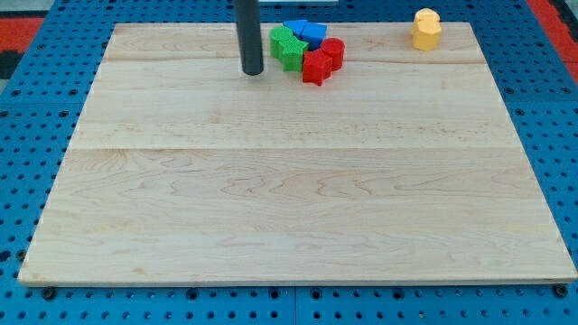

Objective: Push red star and red circle slightly right

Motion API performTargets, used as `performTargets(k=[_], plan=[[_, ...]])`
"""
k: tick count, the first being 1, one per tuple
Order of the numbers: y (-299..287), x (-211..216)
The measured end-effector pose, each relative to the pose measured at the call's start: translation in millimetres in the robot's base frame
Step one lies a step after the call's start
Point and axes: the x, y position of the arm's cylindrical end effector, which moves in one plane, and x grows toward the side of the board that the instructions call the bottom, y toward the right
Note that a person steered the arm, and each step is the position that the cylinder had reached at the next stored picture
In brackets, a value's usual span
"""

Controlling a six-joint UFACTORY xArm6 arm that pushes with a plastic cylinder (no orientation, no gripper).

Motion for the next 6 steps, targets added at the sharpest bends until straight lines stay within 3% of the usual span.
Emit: performTargets(k=[4, 5, 6], plan=[[137, 2], [159, 2], [143, 2]])
